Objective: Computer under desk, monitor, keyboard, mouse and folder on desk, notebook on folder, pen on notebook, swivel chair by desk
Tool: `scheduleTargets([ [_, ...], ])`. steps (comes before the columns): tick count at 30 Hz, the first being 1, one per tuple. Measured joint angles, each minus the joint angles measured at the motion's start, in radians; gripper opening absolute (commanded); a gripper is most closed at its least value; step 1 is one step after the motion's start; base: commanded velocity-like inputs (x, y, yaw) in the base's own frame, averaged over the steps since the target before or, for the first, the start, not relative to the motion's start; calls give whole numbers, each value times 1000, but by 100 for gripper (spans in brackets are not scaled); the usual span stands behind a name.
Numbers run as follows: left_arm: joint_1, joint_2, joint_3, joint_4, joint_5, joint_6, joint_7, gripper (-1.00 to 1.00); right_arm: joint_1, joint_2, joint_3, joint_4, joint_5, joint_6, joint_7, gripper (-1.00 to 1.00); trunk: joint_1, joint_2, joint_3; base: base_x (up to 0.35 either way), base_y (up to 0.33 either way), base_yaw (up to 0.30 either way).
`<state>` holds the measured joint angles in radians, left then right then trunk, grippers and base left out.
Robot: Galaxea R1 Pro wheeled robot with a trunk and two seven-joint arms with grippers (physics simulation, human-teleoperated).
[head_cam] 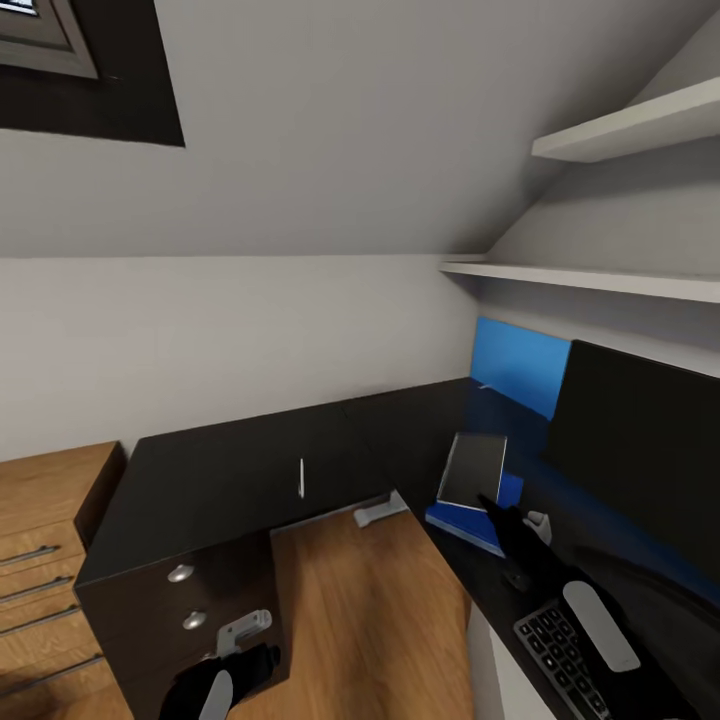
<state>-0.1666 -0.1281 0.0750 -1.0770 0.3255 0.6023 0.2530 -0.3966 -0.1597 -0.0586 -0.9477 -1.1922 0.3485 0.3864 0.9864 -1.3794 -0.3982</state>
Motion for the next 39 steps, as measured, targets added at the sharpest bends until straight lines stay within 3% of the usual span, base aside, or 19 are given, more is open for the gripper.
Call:
scheduleTargets([
  [18,0,0,0,0,0,0,-2,100,0,-3,-33,42,-3,5,-47,-100,0,0,0,139,0,0],
  [39,0,-1,-1,0,1,0,-3,100,0,-2,-51,43,-4,6,-160,-100,0,0,0,10,0,0],
])
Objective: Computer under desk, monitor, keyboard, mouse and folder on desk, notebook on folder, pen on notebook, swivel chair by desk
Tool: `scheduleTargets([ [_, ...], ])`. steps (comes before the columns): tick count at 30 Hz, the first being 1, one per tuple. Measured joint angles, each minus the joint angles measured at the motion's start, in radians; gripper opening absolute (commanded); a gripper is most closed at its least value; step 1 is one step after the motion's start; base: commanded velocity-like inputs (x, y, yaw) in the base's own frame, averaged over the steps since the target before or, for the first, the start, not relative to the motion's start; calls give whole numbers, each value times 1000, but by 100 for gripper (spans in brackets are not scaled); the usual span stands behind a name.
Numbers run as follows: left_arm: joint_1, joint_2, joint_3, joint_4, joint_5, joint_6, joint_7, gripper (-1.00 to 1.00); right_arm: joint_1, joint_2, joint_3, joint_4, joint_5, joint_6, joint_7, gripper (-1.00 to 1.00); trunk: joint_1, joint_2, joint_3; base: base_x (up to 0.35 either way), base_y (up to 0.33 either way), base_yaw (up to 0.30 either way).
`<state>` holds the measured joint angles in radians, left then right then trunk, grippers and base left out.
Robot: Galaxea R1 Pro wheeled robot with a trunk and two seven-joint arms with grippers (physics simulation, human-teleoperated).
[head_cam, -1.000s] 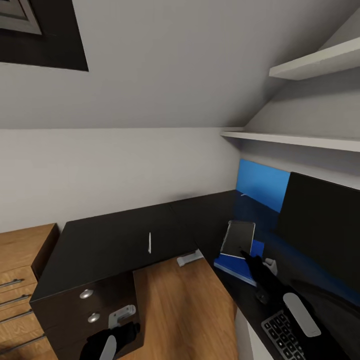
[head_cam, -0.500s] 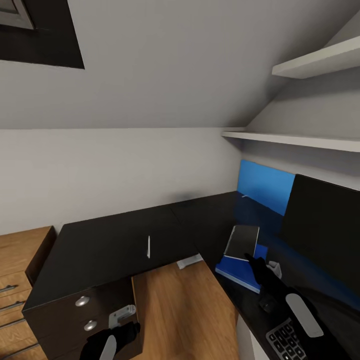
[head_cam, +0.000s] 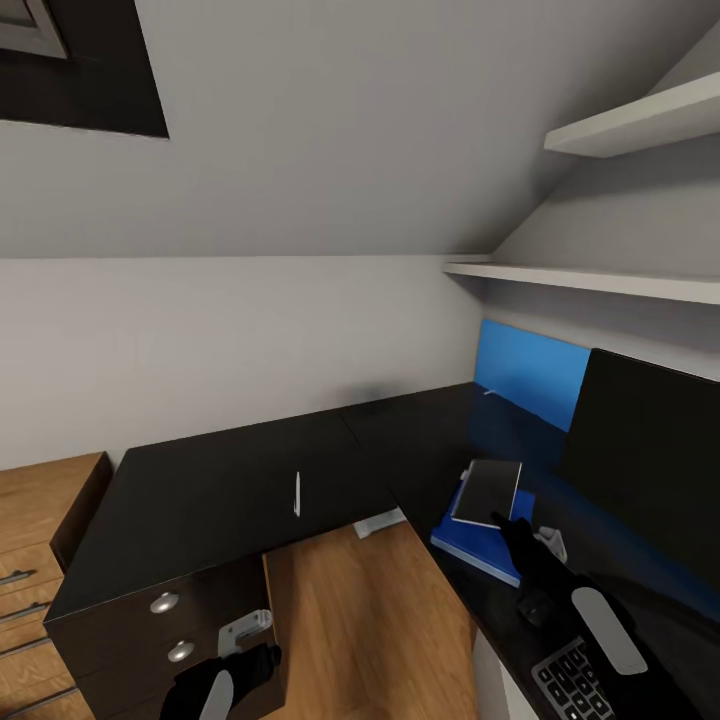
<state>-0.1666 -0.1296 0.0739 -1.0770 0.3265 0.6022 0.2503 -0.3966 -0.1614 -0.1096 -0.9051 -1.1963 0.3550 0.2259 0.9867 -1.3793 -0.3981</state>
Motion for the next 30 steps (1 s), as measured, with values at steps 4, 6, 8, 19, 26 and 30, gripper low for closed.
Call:
scheduleTargets([
  [4,0,0,0,0,0,0,0,100,0,0,0,0,0,0,-12,-100,0,0,0,0,0,0],
  [6,1,0,0,0,0,0,0,100,0,0,0,0,0,0,-20,-100,0,0,0,4,0,0],
  [8,0,0,0,0,0,0,0,100,0,0,0,0,0,0,-22,-100,0,0,0,41,3,0],
  [19,0,0,0,0,0,0,0,100,-1,0,0,1,0,0,-31,-100,0,0,0,126,43,0],
  [26,0,0,0,0,0,0,0,100,-1,0,0,2,-1,0,-57,-100,0,0,0,8,3,0],
  [30,0,0,0,0,0,0,0,100,-1,0,0,2,-1,1,-59,-100,0,0,0,0,0,0],
])
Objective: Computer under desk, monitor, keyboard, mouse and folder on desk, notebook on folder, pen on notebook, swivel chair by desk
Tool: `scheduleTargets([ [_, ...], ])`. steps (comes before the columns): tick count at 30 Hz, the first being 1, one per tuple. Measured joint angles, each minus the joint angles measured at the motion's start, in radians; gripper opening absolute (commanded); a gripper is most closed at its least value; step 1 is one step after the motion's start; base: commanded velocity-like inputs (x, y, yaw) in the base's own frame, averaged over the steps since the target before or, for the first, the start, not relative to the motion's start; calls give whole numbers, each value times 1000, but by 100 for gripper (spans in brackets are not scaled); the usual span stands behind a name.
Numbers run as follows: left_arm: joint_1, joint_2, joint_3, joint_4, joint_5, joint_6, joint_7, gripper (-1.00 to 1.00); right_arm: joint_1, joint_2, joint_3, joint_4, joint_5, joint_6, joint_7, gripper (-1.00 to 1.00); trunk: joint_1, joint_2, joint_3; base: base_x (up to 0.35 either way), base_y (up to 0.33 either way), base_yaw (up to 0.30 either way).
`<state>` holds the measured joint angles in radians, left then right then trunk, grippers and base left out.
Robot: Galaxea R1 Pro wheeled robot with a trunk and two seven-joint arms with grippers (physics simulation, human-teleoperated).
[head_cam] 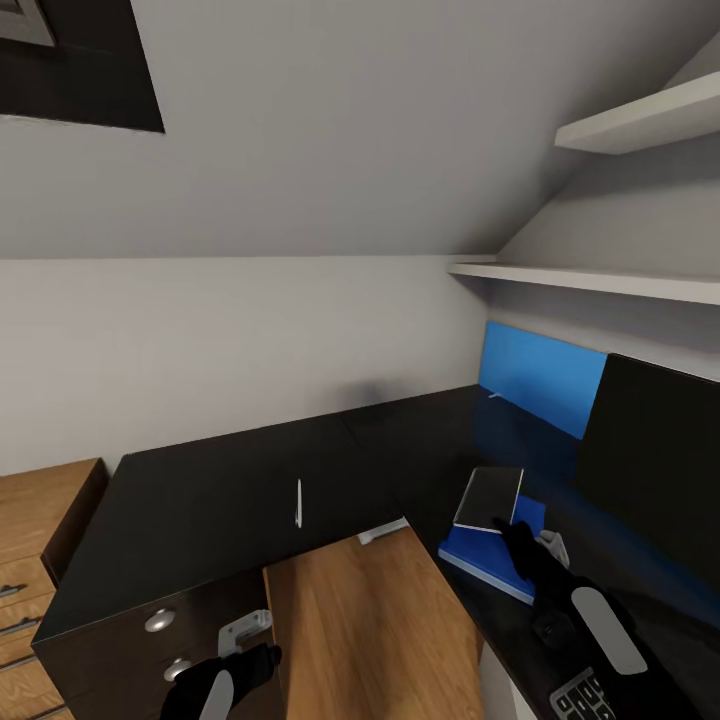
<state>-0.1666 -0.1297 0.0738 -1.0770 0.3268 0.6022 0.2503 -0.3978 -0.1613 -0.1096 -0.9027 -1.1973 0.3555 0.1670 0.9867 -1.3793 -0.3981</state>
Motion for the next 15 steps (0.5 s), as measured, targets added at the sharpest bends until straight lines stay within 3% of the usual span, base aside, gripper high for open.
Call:
scheduleTargets([
  [15,0,0,0,0,0,0,0,100,0,0,0,-1,0,-1,6,-100,0,0,0,0,0,0],
])
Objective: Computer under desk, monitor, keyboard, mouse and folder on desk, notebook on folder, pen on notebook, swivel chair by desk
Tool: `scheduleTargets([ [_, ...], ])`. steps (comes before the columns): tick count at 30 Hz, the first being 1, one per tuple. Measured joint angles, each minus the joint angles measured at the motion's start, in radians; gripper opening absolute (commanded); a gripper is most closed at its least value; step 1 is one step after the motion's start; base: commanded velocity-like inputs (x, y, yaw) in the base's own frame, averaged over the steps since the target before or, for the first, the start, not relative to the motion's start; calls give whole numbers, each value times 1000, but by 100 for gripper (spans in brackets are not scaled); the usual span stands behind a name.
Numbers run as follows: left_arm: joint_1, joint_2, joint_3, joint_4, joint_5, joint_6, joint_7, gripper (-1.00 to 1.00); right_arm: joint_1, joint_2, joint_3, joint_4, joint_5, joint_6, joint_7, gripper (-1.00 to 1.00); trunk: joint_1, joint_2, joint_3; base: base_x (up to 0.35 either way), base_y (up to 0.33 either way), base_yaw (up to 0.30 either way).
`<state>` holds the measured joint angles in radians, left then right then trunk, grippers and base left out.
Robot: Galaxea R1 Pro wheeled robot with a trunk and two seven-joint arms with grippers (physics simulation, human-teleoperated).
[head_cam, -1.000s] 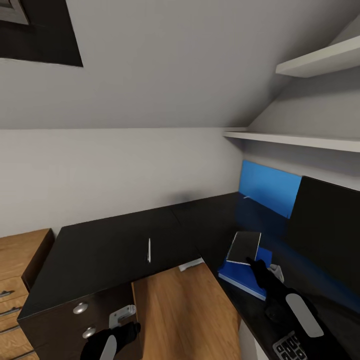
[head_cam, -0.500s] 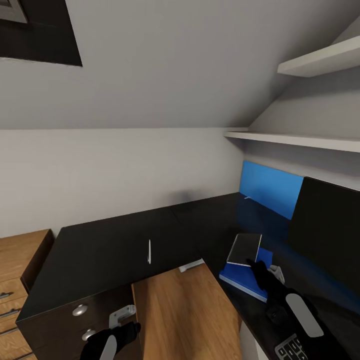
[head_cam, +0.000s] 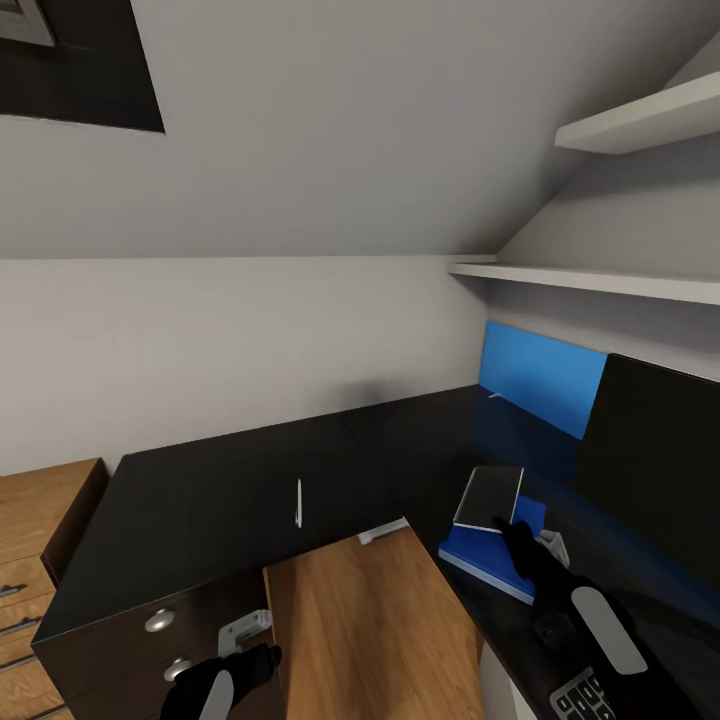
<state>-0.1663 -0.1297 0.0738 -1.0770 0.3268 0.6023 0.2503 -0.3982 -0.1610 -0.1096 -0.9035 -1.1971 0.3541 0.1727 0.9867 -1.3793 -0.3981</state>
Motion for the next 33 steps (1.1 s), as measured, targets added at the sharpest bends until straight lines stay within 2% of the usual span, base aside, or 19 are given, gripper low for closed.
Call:
scheduleTargets([
  [26,0,-1,-1,0,0,6,3,100,0,1,2,12,3,-8,-8,-100,0,0,0,-24,-7,0],
  [33,0,-3,-3,0,0,6,6,100,0,1,3,35,4,-8,-32,-100,27,-49,-22,0,0,0],
])
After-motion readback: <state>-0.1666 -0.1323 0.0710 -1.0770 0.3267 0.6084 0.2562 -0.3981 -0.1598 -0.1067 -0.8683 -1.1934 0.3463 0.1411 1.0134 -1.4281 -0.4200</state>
